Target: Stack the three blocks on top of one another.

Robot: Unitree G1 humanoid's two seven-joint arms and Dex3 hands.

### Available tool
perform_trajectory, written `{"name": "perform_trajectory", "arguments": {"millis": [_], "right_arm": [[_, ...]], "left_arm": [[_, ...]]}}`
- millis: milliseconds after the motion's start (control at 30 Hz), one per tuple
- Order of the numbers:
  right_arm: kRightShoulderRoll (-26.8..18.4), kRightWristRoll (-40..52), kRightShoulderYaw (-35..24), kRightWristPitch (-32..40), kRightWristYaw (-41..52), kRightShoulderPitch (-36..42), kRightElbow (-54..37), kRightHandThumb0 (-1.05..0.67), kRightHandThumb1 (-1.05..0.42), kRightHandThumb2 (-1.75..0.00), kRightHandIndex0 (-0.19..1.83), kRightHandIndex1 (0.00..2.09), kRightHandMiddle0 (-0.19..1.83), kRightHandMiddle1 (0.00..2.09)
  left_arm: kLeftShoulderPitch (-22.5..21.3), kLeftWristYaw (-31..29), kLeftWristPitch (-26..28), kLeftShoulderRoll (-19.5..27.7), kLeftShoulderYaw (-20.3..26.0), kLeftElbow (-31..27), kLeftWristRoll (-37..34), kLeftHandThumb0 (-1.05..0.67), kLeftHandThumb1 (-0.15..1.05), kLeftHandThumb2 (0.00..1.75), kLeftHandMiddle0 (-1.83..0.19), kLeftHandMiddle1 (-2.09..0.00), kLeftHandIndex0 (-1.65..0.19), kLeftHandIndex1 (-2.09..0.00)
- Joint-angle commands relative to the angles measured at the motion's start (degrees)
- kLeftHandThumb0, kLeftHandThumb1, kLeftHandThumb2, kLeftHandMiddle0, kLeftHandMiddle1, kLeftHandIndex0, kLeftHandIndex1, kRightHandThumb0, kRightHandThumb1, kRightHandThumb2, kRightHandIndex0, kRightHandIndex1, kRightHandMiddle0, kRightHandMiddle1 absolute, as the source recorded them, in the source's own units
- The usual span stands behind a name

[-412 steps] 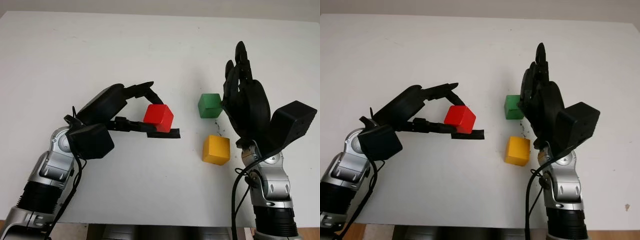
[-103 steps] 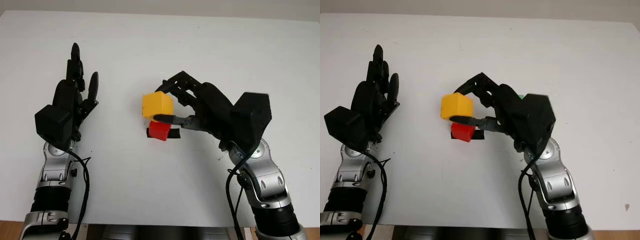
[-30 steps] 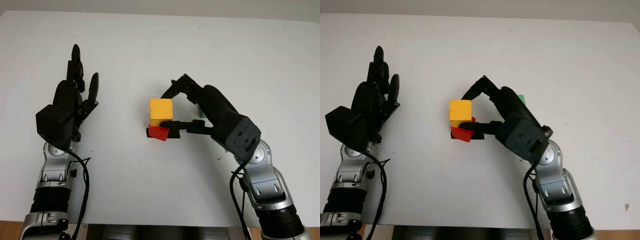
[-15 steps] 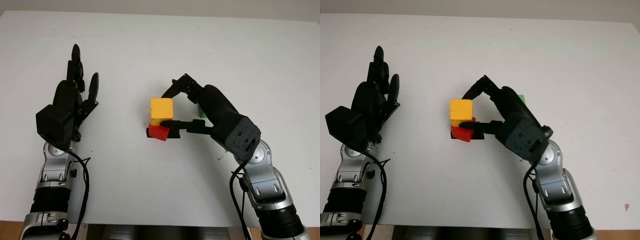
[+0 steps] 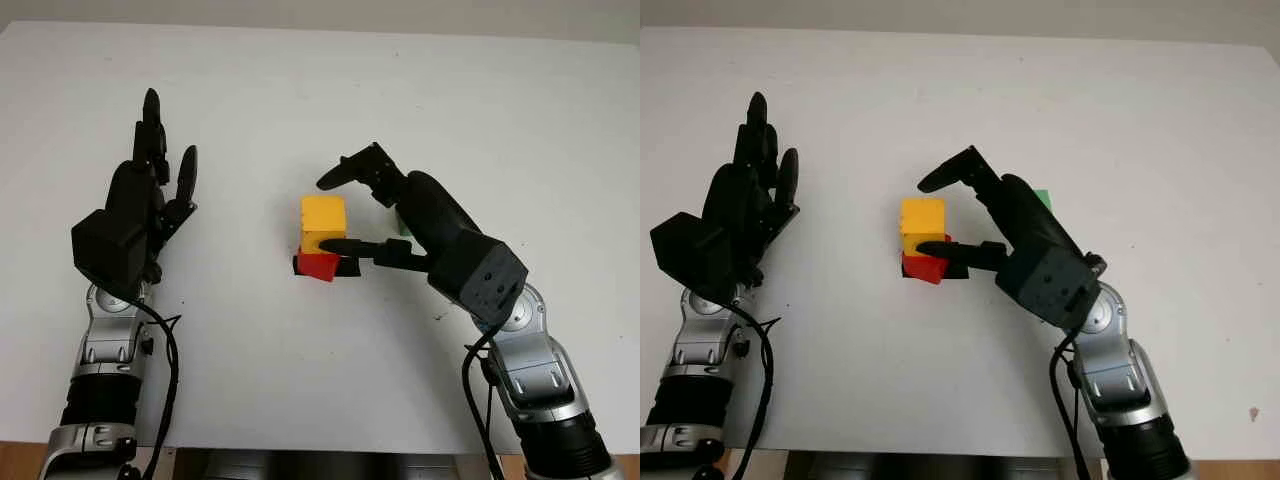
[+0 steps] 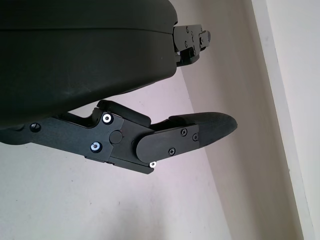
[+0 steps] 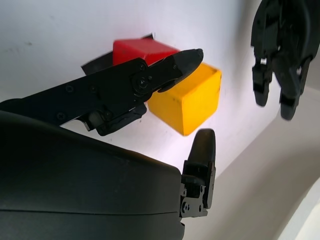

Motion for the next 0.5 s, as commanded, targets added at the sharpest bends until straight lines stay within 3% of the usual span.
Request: {"name": "perform_trajectory", "arguments": {"millis": [0, 267, 467], "right_arm": [[-0.86, 0.71, -0.31, 1.14, 1.11, 1.04, -2.40, -0.56, -0.89, -0.05, 0.07, 0.01, -0.10, 0.95], [-3.74, 1.93, -2.99, 2.45, 3.50, 2.62, -7.36, -0.67, -0.88, -0.05, -0.01, 0.04, -0.04, 0.50], [-5.29, 4.03, -10.47, 2.90, 1.54, 0.58, -11.67, -0.66, -0.97, -0.06, 0.03, 0.07, 0.10, 0.35]], "left_arm": [[0.92, -0.20, -0.42, 0.02, 0.32, -0.82, -0.41, -0.62, 1.05, 0.61, 0.16, -0.05, 0.14, -0.05], [0.83, -0.49, -0.70, 0.11, 0.40, -0.57, -0.82, -0.64, 1.05, 0.59, 0.17, -0.05, 0.14, -0.05], [0.87, -0.23, -0.50, 0.25, 0.32, -0.52, -0.33, -0.64, 1.05, 0.60, 0.16, -0.05, 0.14, -0.05]]}}
